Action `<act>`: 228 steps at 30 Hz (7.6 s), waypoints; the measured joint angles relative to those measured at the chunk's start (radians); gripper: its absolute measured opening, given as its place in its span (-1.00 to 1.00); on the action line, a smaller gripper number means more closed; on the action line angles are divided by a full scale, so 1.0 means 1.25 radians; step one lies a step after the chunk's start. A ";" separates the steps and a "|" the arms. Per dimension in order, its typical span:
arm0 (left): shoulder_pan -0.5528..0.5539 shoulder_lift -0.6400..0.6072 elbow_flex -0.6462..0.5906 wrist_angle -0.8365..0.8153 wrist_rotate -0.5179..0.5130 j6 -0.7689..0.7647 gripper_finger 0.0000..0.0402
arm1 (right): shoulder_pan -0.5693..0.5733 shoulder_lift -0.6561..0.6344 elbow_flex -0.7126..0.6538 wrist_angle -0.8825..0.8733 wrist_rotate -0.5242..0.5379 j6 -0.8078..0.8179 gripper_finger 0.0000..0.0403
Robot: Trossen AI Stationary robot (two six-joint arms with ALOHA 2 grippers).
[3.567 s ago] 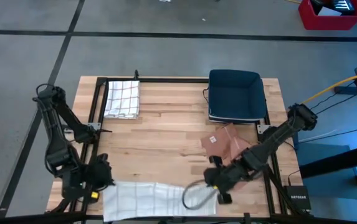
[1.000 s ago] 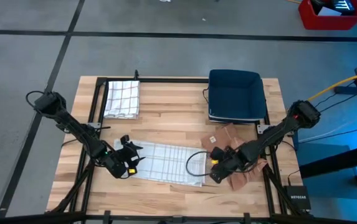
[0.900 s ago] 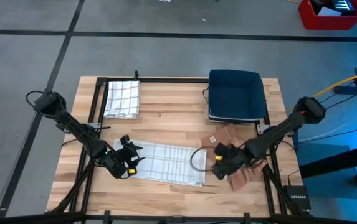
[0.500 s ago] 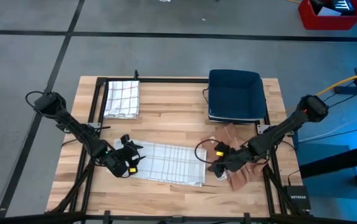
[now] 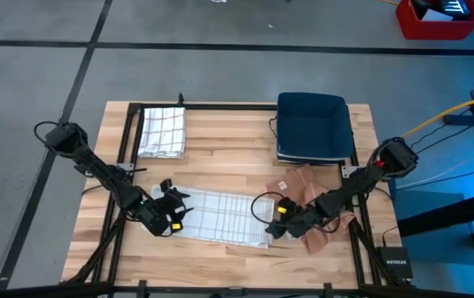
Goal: Fold towel
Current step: Fold the white towel on the table
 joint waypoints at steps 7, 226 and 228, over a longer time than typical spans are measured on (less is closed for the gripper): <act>0.000 0.000 0.000 0.000 0.000 0.000 0.06 | 0.002 0.031 0.000 0.018 0.064 0.000 0.31; 0.071 -0.022 0.171 -0.520 0.524 -0.213 0.06 | -0.195 0.335 0.448 -0.056 0.058 -0.924 0.06; 0.061 -0.052 0.193 -0.499 0.474 -0.227 0.06 | -0.195 0.333 0.450 -0.059 0.058 -0.926 0.06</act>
